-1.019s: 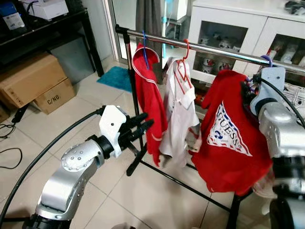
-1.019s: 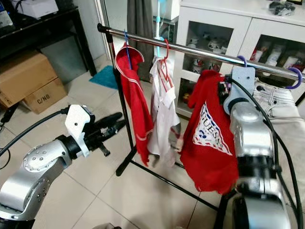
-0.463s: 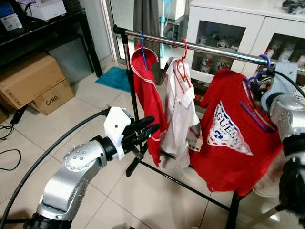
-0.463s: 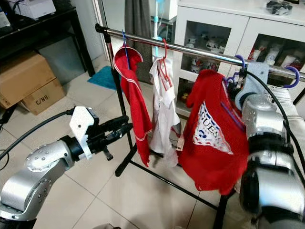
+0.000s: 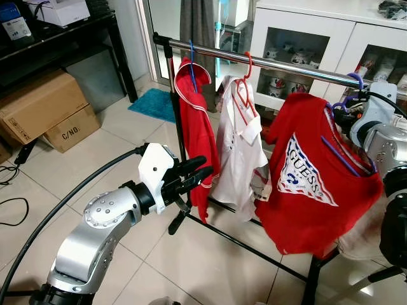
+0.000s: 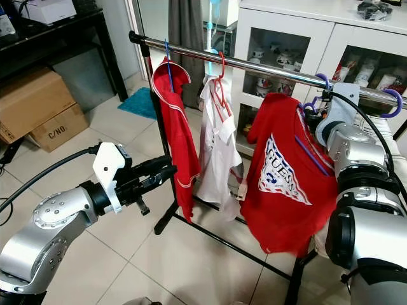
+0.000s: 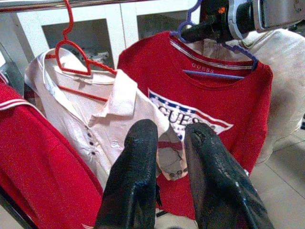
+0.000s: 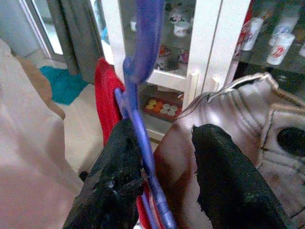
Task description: Hang hanger
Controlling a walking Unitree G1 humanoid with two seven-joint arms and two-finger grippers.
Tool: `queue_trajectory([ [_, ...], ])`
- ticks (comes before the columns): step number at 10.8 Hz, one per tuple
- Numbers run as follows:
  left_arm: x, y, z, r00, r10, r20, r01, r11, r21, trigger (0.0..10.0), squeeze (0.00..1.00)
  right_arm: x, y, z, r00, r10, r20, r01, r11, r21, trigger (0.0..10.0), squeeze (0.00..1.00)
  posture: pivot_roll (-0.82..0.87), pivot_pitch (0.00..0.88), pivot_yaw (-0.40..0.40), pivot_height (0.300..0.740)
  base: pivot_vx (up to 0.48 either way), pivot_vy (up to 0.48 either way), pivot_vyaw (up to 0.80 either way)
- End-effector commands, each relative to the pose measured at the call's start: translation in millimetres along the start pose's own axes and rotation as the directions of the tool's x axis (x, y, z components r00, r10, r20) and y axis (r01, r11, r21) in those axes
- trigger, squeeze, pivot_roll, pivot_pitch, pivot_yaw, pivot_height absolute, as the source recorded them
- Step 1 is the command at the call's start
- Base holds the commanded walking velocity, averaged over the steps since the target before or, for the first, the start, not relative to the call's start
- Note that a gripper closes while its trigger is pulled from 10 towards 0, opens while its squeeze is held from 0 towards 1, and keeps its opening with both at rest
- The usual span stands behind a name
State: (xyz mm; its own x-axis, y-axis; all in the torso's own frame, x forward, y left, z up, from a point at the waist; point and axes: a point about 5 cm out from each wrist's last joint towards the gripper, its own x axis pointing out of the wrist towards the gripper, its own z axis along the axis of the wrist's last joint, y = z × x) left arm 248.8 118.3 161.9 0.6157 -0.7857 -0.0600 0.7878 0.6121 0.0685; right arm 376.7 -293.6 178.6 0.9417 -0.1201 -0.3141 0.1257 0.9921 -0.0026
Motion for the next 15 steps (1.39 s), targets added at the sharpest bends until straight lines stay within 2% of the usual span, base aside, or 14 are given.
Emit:
queue_trajectory([
  [1, -1.5, -1.3, 0, 1.0, -0.012, -0.003, 0.012, 1.0, 0.003, 10.0, 0.0, -0.1, -0.9, 5, 1.0, 0.007, 0.004, -0.007, 1.0, -0.008, 0.0, 0.0, -0.09, 0.009, 0.058, 0.74, 0.0, 0.0, 0.0],
  [8, 0.0, -1.3, 0, 1.0, -0.021, -0.003, 0.021, 1.0, 0.007, 10.0, 0.0, 1.7, 7.9, 1, 0.996, 0.088, 0.008, -0.088, 0.996, -0.017, 0.0, 0.0, -0.09, 0.006, 0.061, 0.74, 0.0, 0.0, 0.0],
  [12, -1.5, -1.3, -1, 1.0, -0.01, -0.008, 0.01, 1.0, 0.007, 10.0, 0.0, 1.3, 7.7, 1, 0.995, 0.096, 0.018, -0.095, 0.995, -0.015, 0.0, 0.0, -0.09, 0.005, 0.053, 0.74, 0.0, 0.0, 0.0],
  [15, -3.7, 5.5, -2, 0.994, 0.11, -0.006, -0.11, 0.994, 0.017, 10.0, 0.0, -4.7, 8.9, 21, 0.985, 0.086, 0.148, -0.082, 0.996, -0.037, 0.0, 0.0, -0.09, 0.01, 0.044, 0.74, 0.0, 0.0, 0.0],
])
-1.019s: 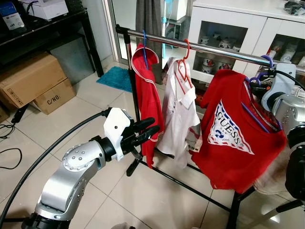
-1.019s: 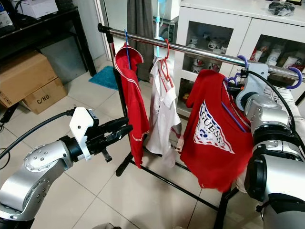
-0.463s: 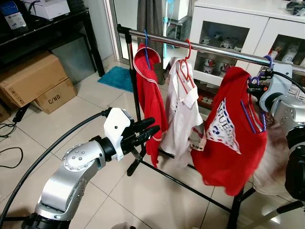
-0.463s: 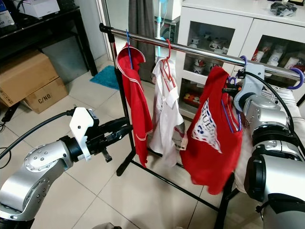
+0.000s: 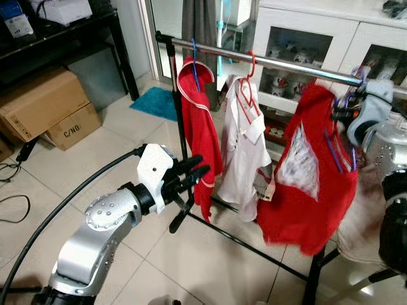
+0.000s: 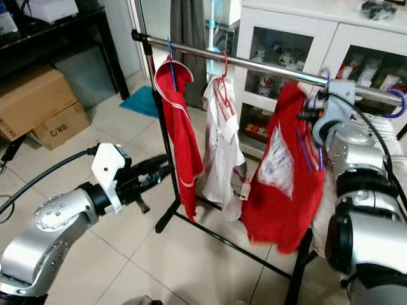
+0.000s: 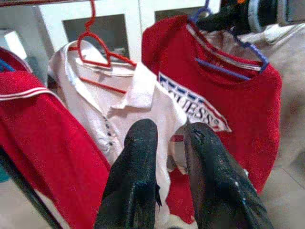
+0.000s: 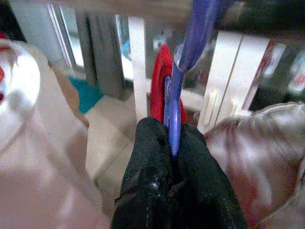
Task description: Hang hanger
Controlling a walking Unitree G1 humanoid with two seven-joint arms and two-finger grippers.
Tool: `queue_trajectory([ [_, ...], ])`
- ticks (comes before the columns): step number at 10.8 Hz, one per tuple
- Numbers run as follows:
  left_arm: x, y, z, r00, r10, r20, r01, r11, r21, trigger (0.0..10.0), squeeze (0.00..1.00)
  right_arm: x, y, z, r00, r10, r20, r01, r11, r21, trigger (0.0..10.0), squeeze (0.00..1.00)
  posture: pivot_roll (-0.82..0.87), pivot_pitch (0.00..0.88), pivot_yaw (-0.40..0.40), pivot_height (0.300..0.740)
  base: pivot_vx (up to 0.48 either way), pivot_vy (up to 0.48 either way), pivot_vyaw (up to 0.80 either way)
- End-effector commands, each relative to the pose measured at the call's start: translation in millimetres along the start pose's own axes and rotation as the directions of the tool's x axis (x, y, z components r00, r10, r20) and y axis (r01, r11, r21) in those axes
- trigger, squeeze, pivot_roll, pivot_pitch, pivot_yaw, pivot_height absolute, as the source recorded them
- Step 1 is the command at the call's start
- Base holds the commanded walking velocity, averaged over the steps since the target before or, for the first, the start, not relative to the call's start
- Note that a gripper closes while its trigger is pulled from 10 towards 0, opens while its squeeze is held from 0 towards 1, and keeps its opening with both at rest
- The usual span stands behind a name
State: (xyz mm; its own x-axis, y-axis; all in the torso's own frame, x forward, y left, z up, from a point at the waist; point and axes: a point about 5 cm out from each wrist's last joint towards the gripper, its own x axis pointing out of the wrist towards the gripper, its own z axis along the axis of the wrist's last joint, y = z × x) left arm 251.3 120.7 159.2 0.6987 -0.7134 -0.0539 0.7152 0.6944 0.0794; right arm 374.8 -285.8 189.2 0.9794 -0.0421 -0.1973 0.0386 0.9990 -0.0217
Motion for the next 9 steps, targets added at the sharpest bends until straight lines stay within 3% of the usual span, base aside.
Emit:
queue_trajectory([
  [1, -3.4, 8.8, -2, 0.996, 0.092, -0.02, -0.091, 0.996, 0.012, 10.0, 0.0, -6.1, 6.5, 17, 0.994, 0.02, 0.105, -0.023, 0.999, 0.025, 0.0, 0.0, -0.09, 0.024, 0.045, 0.74, 0.0, 0.0, 0.0],
  [2, -4.3, 10.0, -2, 0.991, 0.137, -0.01, -0.137, 0.991, 0.013, 10.0, 0.0, -17.9, 15.9, 11, 0.991, 0.053, 0.12, -0.059, 0.997, 0.042, 0.0, 0.0, -0.09, 0.04, 0.052, 0.74, 0.0, 0.0, 0.0],
  [4, -7.5, 9.2, -4, 0.982, 0.191, -0.008, -0.191, 0.982, -0.001, 10.0, 0.0, -39.9, 36.3, -16, 0.99, 0.129, 0.05, -0.13, 0.991, 0.018, 0.0, 0.0, -0.09, 0.054, 0.066, 0.74, 0.0, 0.0, 0.0],
  [7, -14.1, 8.2, -19, 0.961, 0.274, -0.043, -0.276, 0.961, -0.034, 10.0, 0.0, -81.3, 62.9, -59, 0.989, 0.147, -0.023, -0.146, 0.988, 0.05, 0.0, 0.0, -0.11, 0.043, 0.06, 0.74, 0.0, 0.0, 0.0],
  [9, -16.0, 8.3, -22, 0.954, 0.294, -0.052, -0.296, 0.954, -0.037, 10.0, 0.0, -94.9, 76.0, -78, 0.988, 0.142, -0.063, -0.138, 0.988, 0.063, 0.0, 0.0, -0.11, 0.046, 0.051, 0.74, 0.0, 0.0, 0.0],
])
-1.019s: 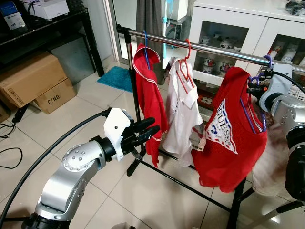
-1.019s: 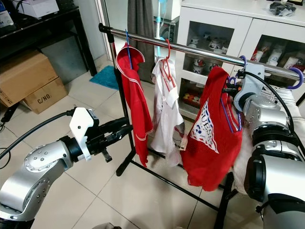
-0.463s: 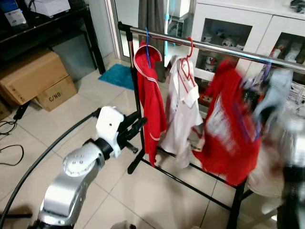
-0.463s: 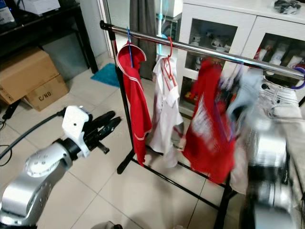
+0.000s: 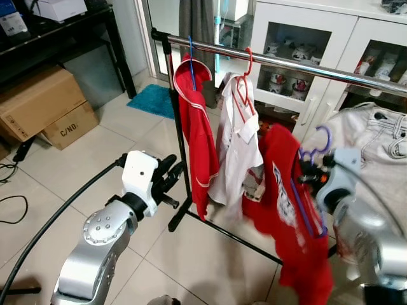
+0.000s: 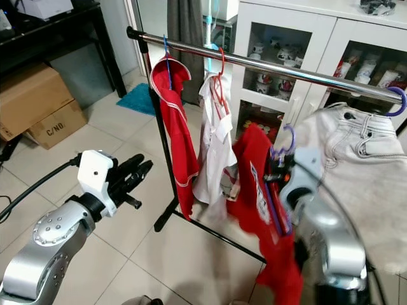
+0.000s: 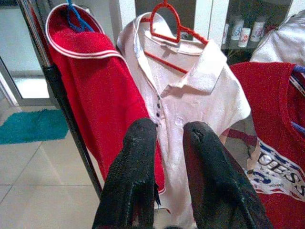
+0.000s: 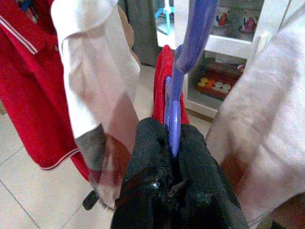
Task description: Hang hanger
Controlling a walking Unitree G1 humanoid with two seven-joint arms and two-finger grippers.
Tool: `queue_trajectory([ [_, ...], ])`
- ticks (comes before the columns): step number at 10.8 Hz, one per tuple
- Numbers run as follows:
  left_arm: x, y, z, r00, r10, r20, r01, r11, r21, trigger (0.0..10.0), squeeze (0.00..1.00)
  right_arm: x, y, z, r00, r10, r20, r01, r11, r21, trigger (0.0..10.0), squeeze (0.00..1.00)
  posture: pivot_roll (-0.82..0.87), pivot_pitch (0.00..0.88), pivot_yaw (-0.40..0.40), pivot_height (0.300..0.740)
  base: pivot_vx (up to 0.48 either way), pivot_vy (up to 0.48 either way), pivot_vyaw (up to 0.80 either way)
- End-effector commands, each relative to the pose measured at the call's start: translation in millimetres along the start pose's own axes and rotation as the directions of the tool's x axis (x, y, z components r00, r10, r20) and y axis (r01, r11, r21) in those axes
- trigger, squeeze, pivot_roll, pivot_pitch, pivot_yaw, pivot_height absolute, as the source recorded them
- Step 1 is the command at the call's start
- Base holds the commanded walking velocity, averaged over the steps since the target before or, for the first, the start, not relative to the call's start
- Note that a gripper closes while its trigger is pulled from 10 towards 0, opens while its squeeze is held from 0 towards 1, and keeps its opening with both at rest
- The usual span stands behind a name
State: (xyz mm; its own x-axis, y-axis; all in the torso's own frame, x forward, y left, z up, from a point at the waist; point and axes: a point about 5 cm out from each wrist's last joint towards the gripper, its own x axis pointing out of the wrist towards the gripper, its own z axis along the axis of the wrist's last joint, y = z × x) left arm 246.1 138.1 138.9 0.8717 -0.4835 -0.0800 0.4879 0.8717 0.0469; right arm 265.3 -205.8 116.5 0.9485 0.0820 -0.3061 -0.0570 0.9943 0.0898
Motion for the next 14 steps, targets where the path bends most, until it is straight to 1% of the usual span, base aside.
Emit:
queue_trajectory([
  [1, -2.4, 1.6, -2, 1.0, 0.021, -0.004, -0.021, 1.0, 0.004, 10.0, 0.0, -1.7, 7.8, 5, 0.999, 0.006, 0.037, -0.005, 1.0, -0.007, 0.0, 0.0, -0.11, 0.043, 0.049, 0.74, 0.0, 0.0, 0.0],
  [2, -3.3, 2.5, -2, 1.0, 0.027, -0.003, -0.027, 1.0, 0.001, 10.0, 0.0, -2.1, 16.0, 2, 0.999, 0.017, 0.042, -0.017, 1.0, 0.001, 0.0, 0.0, -0.11, 0.034, 0.045, 0.74, -0.27, 0.0, 0.0],
  [4, -3.2, 5.2, -3, 0.999, 0.043, 0.004, -0.043, 0.999, 0.0, 10.0, 0.0, 0.0, 24.1, 3, 0.998, 0.039, 0.043, -0.039, 0.999, 0.002, 0.0, 0.0, -0.11, 0.023, 0.04, 0.74, -0.268, 0.0, 0.0],
  [6, -1.8, 7.1, 0, 0.999, 0.05, 0.013, -0.051, 0.999, 0.004, 10.0, 0.0, 3.5, 28.4, 9, 0.997, 0.061, 0.05, -0.06, 0.998, -0.016, 0.0, 0.0, -0.11, 0.026, 0.035, 0.74, -0.261, 0.0, 0.0],
  [9, -3.7, 7.2, 1, 0.998, 0.056, 0.017, -0.056, 0.998, 0.008, 10.0, 0.0, 4.7, 33.5, 9, 0.994, 0.106, 0.036, -0.105, 0.994, -0.033, 0.0, 0.0, -0.1, 0.033, 0.029, 0.74, -0.242, 0.0, 0.0],
  [10, -4.1, 7.6, 1, 0.998, 0.052, 0.017, -0.052, 0.999, 0.009, 10.0, 0.0, 4.7, 36.8, 9, 0.991, 0.136, 0.021, -0.135, 0.99, -0.051, 0.0, 0.0, -0.1, 0.033, 0.032, 0.74, 0.0, 0.0, 0.0],
  [11, -2.2, 9.3, 2, 0.999, 0.043, 0.018, -0.043, 0.999, 0.017, 10.0, 0.0, 4.6, 45.2, 13, 0.979, 0.204, 0.011, -0.202, 0.977, -0.074, 0.0, 0.0, -0.11, 0.029, 0.04, 0.74, 0.0, 0.0, 0.0],
  [12, 8.0, 8.5, 2, 1.0, -0.018, 0.009, 0.017, 1.0, 0.022, 10.0, 0.69, 0.9, 67.9, 26, 0.923, 0.383, 0.034, -0.379, 0.921, -0.095, 0.0, 0.0, -0.12, 0.033, 0.043, 0.74, 0.0, 0.0, 0.0],
  [13, 17.3, 4.3, 9, 0.995, -0.092, 0.044, 0.091, 0.996, 0.021, 10.0, 1.0, -2.6, 79.8, 34, 0.88, 0.473, 0.037, -0.467, 0.877, -0.113, 0.0, 0.0, -0.11, 0.035, 0.041, 0.74, 0.0, 0.0, 0.0],
  [14, 26.3, 4.4, 13, 0.994, -0.098, 0.047, 0.095, 0.994, 0.055, 10.0, 1.0, -4.7, 85.9, 38, 0.856, 0.516, 0.039, -0.508, 0.852, -0.127, 0.0, 0.0, -0.11, 0.036, 0.041, 0.74, 0.0, 0.0, 0.0],
])
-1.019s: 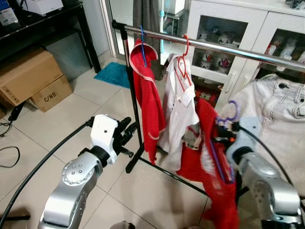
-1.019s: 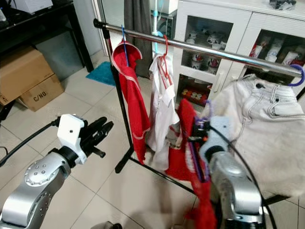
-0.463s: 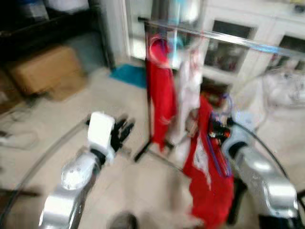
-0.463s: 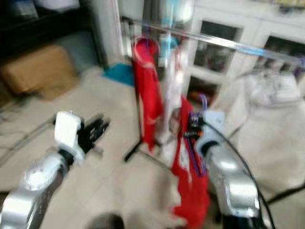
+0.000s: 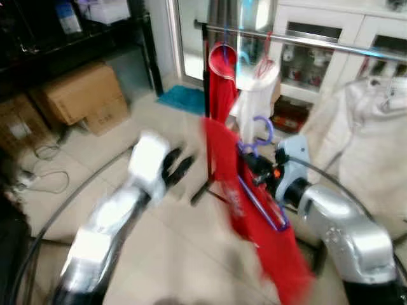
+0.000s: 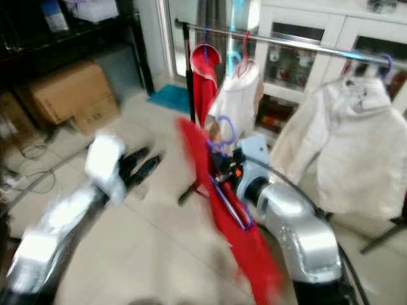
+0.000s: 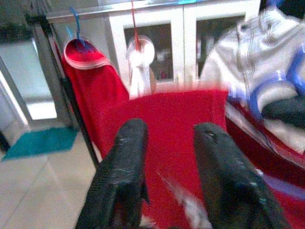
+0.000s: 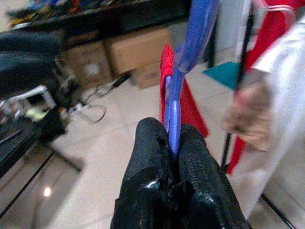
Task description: Hang hanger
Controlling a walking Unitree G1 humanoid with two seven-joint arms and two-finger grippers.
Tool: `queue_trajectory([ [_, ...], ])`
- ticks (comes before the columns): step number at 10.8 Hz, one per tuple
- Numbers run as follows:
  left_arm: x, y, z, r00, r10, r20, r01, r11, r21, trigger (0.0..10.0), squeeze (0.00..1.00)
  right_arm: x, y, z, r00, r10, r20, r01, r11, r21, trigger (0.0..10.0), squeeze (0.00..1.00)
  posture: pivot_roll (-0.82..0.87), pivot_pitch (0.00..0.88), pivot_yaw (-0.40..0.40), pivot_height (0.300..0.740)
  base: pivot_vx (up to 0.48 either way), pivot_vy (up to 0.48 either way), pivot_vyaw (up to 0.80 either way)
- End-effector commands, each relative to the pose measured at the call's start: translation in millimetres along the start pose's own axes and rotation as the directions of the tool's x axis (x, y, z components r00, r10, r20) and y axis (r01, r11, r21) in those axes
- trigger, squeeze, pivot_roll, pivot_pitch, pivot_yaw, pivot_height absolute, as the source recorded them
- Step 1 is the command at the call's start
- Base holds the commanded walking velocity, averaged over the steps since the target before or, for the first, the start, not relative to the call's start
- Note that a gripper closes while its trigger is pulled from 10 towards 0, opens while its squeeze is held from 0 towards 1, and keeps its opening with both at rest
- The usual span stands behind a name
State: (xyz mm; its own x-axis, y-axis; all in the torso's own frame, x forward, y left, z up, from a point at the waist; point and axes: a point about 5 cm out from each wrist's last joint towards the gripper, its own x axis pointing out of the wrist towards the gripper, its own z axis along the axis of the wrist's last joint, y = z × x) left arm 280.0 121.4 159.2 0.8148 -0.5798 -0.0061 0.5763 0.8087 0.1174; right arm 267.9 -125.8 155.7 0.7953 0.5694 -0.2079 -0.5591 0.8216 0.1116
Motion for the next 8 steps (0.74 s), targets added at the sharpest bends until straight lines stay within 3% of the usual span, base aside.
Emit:
queue_trajectory([
  [1, 2.8, 2.2, -7, 0.999, 0.018, -0.036, -0.017, 1.0, 0.018, 10.0, 1.0, 1.7, 10.5, 12, 0.997, 0.068, 0.038, -0.068, 0.998, -0.012, 0.0, 0.0, -0.11, 0.039, 0.042, 0.74, 0.0, 0.0, 0.0],
  [2, 16.3, 7.5, -6, 0.998, 0.042, -0.041, -0.04, 0.998, 0.05, 10.0, 0.62, 2.6, 18.1, 18, 0.992, 0.114, 0.047, -0.113, 0.993, -0.025, 0.0, 0.0, -0.13, 0.041, 0.05, 0.74, 0.0, 0.0, 0.0],
  [3, 23.7, 8.2, -4, 0.999, 0.029, -0.03, -0.028, 0.999, 0.045, 10.0, 0.0, 2.4, 21.2, 22, 0.989, 0.139, 0.049, -0.137, 0.99, -0.036, 0.0, 0.0, -0.13, 0.041, 0.052, 0.74, 0.0, 0.0, 0.0],
  [5, 35.2, -0.7, -8, 0.999, -0.03, -0.034, 0.03, 1.0, -0.002, 10.0, 0.0, -0.7, 25.1, 28, 0.985, 0.161, 0.06, -0.158, 0.986, -0.05, 0.0, 0.0, -0.15, 0.038, 0.064, 0.74, 0.0, 0.0, 0.0],
  [8, 28.2, -18.4, -8, 0.988, -0.153, -0.026, 0.153, 0.988, -0.021, 10.0, 0.0, -1.7, 23.9, 30, 0.985, 0.163, 0.058, -0.16, 0.986, -0.055, 0.0, 0.0, -0.16, 0.035, 0.068, 0.74, 0.0, 0.0, 0.0],
])
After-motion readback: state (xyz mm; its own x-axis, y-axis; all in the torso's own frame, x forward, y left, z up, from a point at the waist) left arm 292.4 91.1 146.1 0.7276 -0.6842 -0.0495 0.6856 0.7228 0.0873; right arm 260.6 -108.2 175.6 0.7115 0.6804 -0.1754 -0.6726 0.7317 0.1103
